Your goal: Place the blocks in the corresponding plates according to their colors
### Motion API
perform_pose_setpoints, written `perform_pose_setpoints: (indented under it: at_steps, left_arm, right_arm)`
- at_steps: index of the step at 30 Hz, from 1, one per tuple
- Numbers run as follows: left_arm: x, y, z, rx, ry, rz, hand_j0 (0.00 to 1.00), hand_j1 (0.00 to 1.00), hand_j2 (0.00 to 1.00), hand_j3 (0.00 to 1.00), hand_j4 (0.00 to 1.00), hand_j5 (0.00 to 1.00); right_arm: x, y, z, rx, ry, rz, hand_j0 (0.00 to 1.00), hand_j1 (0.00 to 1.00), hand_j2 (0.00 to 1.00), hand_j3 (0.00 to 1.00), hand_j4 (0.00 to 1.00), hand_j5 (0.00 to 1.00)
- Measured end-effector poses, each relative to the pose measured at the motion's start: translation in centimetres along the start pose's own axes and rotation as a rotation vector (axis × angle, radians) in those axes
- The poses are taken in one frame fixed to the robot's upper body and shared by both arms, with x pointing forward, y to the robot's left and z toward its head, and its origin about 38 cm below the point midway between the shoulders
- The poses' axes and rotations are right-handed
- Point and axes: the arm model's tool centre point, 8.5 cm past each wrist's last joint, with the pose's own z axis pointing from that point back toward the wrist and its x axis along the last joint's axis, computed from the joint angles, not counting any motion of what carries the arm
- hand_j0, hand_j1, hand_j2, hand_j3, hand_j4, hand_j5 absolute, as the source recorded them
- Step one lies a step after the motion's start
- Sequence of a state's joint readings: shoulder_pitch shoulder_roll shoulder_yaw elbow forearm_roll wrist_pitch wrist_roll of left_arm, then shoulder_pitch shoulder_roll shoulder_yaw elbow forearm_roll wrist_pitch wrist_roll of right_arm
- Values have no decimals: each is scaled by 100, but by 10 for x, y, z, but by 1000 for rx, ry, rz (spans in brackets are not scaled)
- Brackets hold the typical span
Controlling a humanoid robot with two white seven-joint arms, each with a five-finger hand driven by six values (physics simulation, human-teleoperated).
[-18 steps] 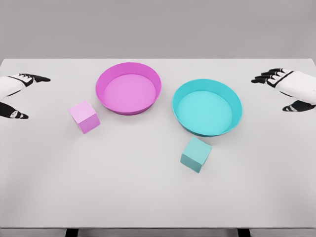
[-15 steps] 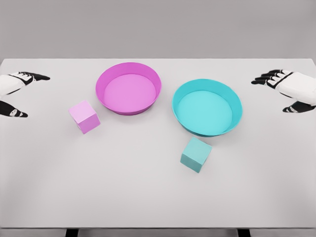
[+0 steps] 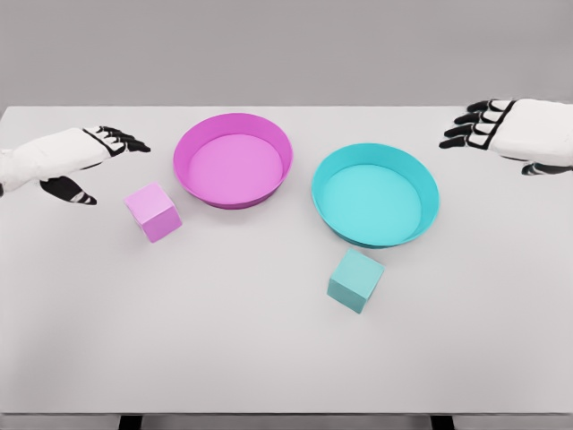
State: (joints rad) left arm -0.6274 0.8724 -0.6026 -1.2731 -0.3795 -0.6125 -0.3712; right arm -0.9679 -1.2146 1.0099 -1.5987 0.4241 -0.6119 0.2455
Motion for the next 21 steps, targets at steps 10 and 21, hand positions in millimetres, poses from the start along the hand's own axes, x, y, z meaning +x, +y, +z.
perform_pose_setpoints:
  at_steps: [10, 21]
  left_arm:
    - [28, -11, -21, -54, -83, -49, 100, 100, 100, 100, 100, 100]
    - [32, -23, -24, -109, -84, -96, 100, 100, 100, 100, 100, 100]
  right_arm:
    - [58, 4, -31, 34, -201, 30, 100, 100, 100, 100, 100, 100]
    - [87, 9, -64, 5, -309, 3, 100, 100, 100, 100, 100, 100]
